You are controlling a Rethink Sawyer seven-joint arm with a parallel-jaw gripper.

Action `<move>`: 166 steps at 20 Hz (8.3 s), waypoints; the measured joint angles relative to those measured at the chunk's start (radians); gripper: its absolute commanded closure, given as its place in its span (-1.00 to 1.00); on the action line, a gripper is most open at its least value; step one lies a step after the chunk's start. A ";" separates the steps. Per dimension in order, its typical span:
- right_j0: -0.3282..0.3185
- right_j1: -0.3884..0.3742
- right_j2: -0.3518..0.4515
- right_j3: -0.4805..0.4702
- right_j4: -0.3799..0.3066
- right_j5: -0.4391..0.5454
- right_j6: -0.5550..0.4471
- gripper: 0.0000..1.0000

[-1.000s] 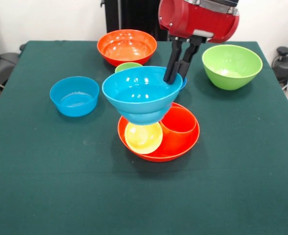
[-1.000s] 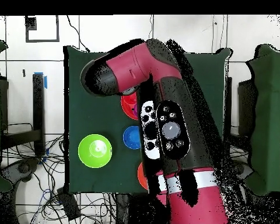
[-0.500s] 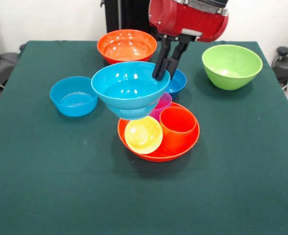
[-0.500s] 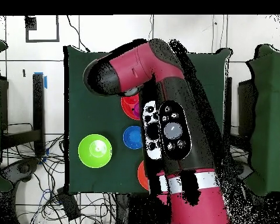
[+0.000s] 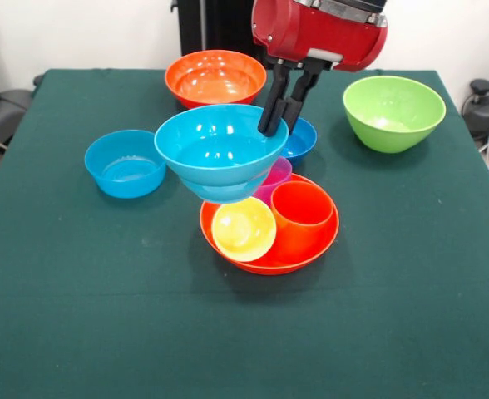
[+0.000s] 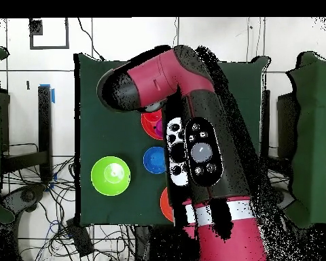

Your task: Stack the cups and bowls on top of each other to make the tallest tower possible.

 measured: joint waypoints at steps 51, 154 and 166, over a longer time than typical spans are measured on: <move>-0.004 -0.003 0.000 0.019 0.015 -0.018 0.000 1.00; 0.015 -0.054 -0.018 0.070 0.063 -0.020 0.000 1.00; 0.018 -0.025 -0.018 0.046 0.069 -0.022 0.000 1.00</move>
